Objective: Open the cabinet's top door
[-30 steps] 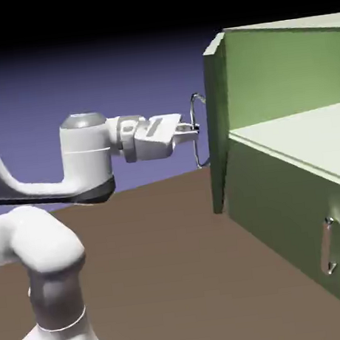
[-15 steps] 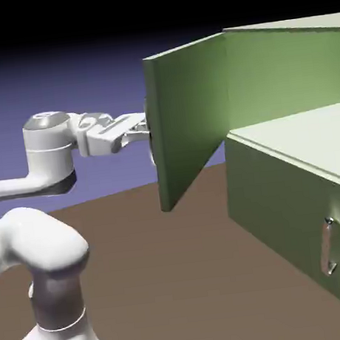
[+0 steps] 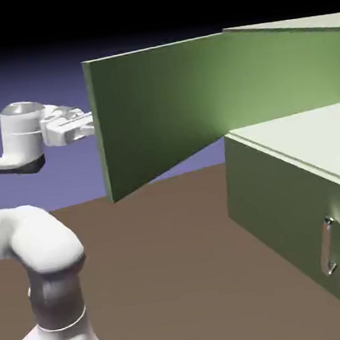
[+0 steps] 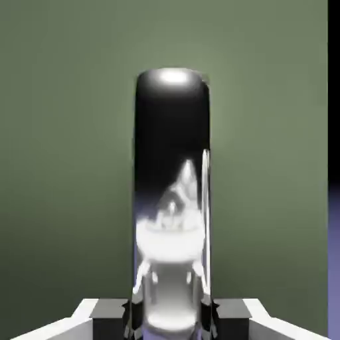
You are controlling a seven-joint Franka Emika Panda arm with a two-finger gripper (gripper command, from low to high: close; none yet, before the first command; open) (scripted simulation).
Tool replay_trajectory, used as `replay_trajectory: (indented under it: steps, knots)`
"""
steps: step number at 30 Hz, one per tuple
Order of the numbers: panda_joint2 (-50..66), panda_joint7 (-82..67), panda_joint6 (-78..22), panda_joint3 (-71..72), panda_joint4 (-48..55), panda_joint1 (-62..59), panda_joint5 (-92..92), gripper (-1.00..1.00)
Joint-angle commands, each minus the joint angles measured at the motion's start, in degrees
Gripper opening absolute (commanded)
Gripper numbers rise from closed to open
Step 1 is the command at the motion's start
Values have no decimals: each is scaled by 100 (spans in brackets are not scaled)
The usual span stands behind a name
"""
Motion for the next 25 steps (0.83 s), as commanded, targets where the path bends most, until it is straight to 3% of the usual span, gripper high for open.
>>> replay_trajectory:
  steps: [1,12,25]
  knots:
    - [96,22,-172,196,208,-182,110,-100]
    - [523,5,-1696,2102,2440,-2419,948,-100]
    - [-113,-652,-3184,3525,5115,-4968,1485,-100]
